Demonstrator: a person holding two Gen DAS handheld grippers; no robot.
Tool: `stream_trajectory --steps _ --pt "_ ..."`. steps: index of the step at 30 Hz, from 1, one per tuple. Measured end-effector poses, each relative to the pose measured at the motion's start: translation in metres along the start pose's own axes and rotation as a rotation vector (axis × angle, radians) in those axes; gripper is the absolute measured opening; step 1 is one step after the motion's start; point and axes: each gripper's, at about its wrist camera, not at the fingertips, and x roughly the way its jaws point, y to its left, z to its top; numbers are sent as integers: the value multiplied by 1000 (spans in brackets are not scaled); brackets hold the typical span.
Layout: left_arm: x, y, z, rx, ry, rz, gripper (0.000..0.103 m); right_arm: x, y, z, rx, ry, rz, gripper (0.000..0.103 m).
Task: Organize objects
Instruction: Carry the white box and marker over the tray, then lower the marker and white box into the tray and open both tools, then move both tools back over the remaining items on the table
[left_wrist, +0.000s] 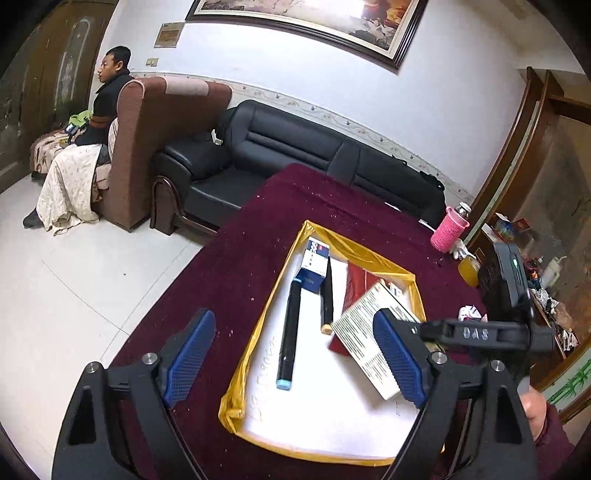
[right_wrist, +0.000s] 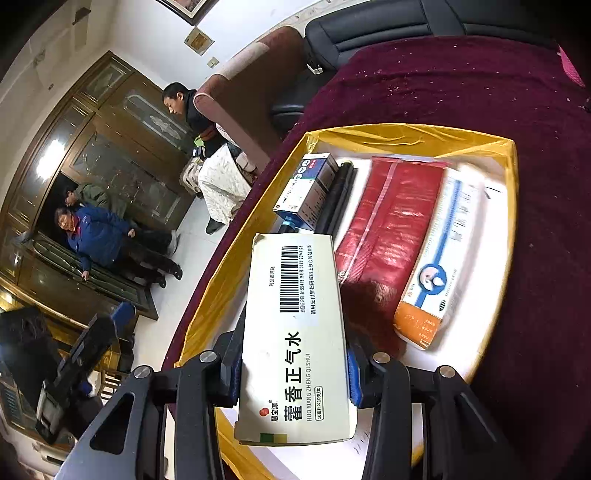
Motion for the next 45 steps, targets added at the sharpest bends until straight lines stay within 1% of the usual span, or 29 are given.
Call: stream_trajectory --steps 5,7,10,14,16,19,21,23,27,28,32,38,41,44,45 --pt "-1 10 -8 -37 5 -10 87 16 16 8 -13 6 -32 46" --pt "-1 13 -11 -49 4 -11 87 22 25 9 -36 1 -61 46" --pt "-1 17 -13 -58 8 -11 87 31 38 8 -88 -8 -131 48" --pt "-3 21 -15 -64 2 -9 87 40 51 -1 -151 -6 -217 48" --pt "-4 22 -16 -67 5 -8 87 43 53 -4 -162 -3 -251 55" --pt "-5 25 -17 -81 6 -12 87 38 56 -4 -174 -15 -241 62" --pt "-8 26 -17 -89 0 -10 88 32 59 -5 -176 -32 -217 68" --pt "-10 28 -17 -100 -9 -11 88 22 62 -4 -176 -53 -177 71" --pt "-17 34 -17 -120 -24 -3 88 0 66 -4 -164 -111 -132 76" --pt "-18 35 -16 -123 -27 -2 88 -5 64 -4 -157 -127 -131 78" --pt "-26 38 -17 -134 -44 6 88 -21 53 -5 -113 -172 -148 78" --pt "-31 42 -20 -145 -45 16 89 -32 35 -9 -42 -178 -136 79" --pt "-35 39 -20 -139 -50 -1 89 -52 18 -9 -9 -218 -129 79" --pt "-37 28 -19 -100 -58 -30 93 -81 -9 -13 27 -268 -191 81" --pt "-36 22 -19 -86 -55 -44 93 -94 -24 -17 51 -282 -213 82"
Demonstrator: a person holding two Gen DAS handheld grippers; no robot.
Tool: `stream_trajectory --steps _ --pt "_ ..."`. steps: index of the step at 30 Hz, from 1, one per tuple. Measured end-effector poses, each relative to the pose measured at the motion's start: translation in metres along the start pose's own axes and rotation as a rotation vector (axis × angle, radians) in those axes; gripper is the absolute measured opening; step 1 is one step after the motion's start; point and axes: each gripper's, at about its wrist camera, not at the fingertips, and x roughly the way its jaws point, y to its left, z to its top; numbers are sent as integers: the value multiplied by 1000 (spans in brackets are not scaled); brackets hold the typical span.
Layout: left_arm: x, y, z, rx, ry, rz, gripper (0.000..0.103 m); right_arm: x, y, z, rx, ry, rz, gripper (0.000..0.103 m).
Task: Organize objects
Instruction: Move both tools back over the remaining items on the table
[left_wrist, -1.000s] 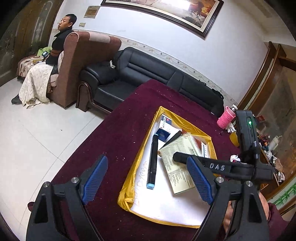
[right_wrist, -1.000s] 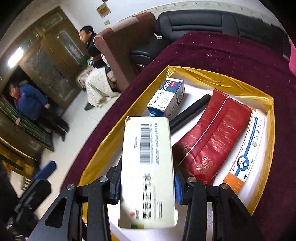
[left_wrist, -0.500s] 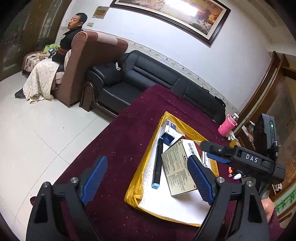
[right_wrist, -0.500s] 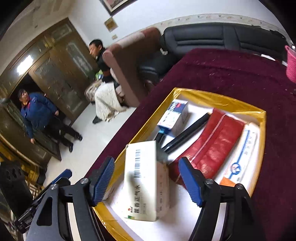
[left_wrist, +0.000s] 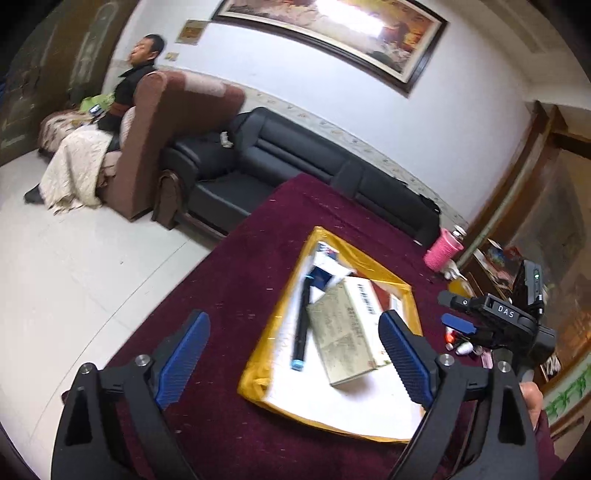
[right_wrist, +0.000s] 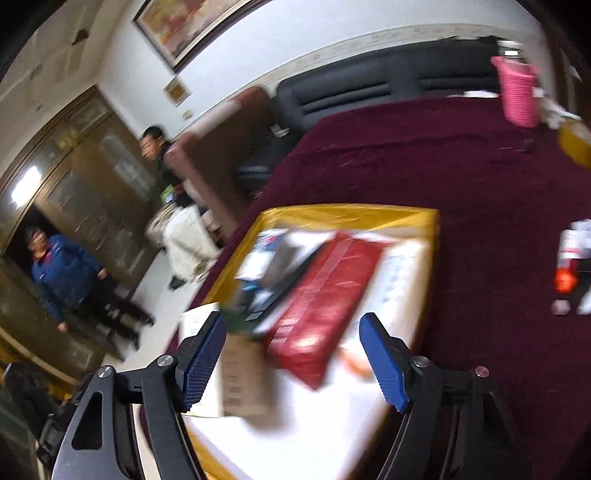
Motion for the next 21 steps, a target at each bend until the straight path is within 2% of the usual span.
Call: stream_trajectory --steps 4,7,14,17,21 --pt "10 -31 -3 68 41 -82 93 -34 -58 -5 74 -39 -84 83" --pt "19 -62 -10 131 73 -118 93 -62 -103 -13 130 -71 -150 83" --pt "60 -157 -27 299 207 -230 94 -133 -205 -24 280 -212 -276 84" --pt "80 -198 -37 367 245 -257 94 -154 -238 -25 331 -242 -303 84" --pt "113 -257 -53 471 299 -273 94 -166 -261 -24 316 -266 -356 84"
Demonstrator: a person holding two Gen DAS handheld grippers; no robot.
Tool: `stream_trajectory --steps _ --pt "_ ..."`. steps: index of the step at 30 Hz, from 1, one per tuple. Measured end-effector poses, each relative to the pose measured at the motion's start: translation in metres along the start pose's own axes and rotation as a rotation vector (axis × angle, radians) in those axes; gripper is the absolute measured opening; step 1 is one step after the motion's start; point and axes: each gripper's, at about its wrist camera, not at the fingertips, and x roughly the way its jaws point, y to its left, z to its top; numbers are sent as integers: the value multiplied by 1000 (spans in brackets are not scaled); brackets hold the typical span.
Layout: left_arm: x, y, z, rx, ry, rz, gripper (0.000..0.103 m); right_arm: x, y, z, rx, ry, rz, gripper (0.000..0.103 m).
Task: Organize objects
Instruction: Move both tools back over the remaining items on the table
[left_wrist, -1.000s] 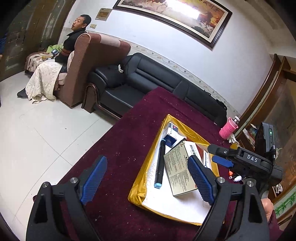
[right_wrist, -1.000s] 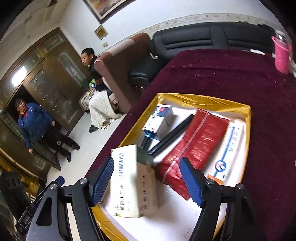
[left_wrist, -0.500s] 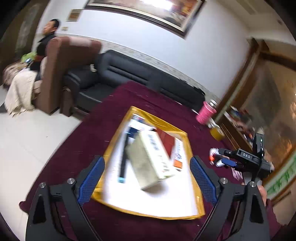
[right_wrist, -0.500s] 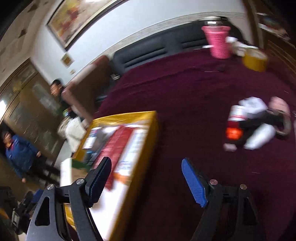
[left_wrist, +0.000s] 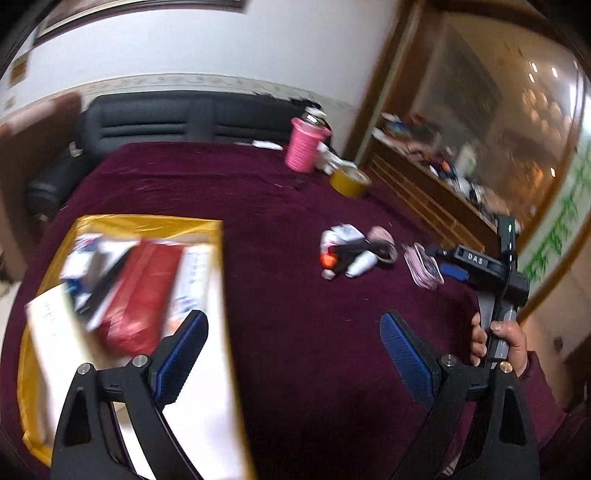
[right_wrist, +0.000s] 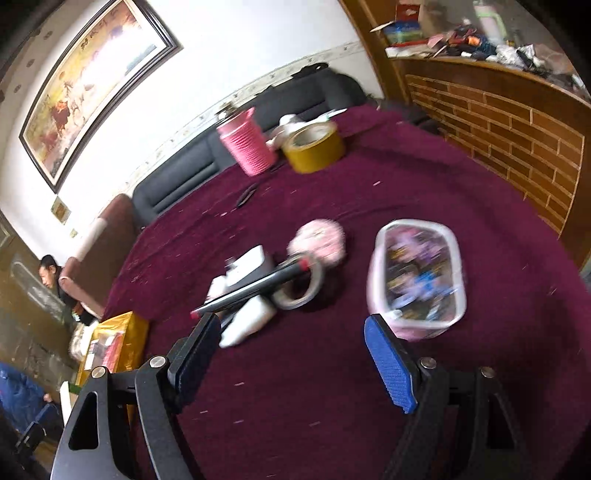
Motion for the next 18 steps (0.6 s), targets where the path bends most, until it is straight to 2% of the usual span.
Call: stream_trajectory --steps 3,5,8,11,14,16,18 --pt "40 -35 13 83 38 16 94 6 -13 5 -16 -39 -37 84" --pt "65 -59 19 182 43 5 94 9 -27 9 -6 -62 -50 85" --pt "115 -98 31 337 97 6 94 9 -52 12 61 -102 -34 84" --pt "159 -124 39 436 132 17 93 8 -69 12 102 -127 -35 85" --pt "196 -139 45 499 169 3 90 10 -81 14 153 -117 -9 85" --pt "219 -149 45 555 186 20 90 10 -82 15 163 -110 4 85" --pt "244 -152 44 571 237 35 90 11 -82 15 168 -106 17 86"
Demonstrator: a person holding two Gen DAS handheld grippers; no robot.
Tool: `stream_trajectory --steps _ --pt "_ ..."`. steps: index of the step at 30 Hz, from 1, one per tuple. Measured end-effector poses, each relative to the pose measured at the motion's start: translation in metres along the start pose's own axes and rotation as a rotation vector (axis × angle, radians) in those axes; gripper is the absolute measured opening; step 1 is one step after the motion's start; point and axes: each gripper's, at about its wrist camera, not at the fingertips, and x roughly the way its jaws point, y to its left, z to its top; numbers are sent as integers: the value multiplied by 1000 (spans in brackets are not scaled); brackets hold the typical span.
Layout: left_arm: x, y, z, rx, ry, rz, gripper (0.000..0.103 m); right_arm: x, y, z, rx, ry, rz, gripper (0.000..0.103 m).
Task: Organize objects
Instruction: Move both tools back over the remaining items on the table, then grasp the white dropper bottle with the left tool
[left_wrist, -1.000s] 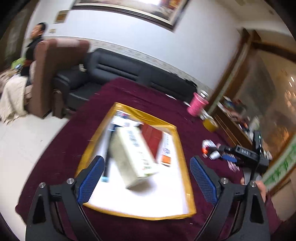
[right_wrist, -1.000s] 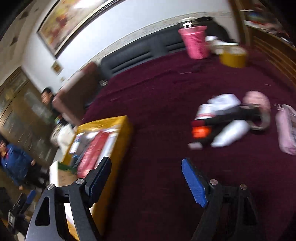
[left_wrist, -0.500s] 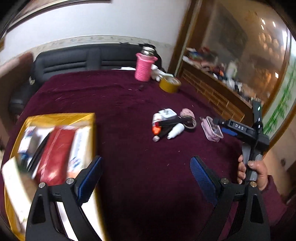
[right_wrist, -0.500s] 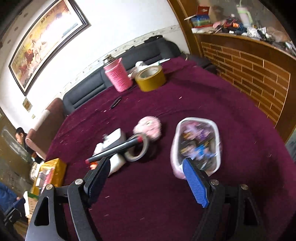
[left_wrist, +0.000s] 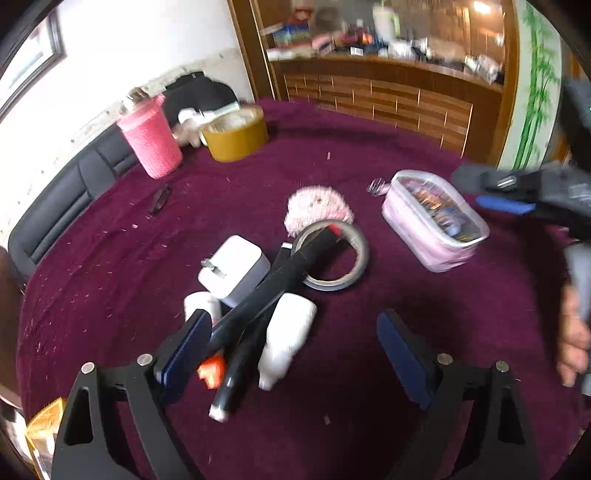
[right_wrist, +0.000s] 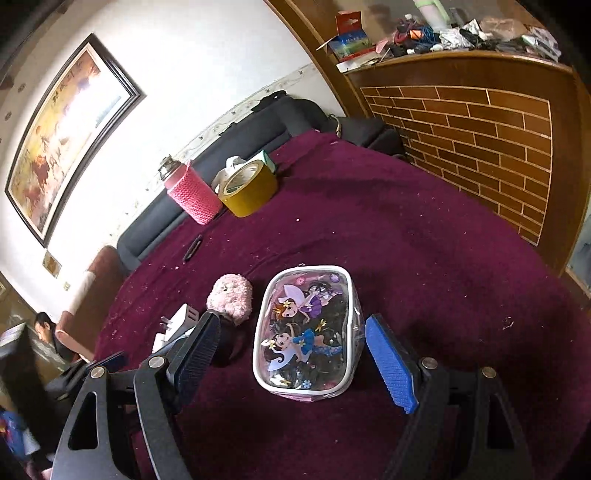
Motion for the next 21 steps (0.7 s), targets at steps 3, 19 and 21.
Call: stream_trajectory --steps 3,19,21 --pt "5 -2 0 -11 -16 -50 90 4 -1 1 8 13 9 86" --pt "15 -6 -11 48 84 -213 56 10 -6 -5 27 58 24 88" --pt "15 -13 -13 56 70 -215 55 10 -5 -5 23 57 25 88"
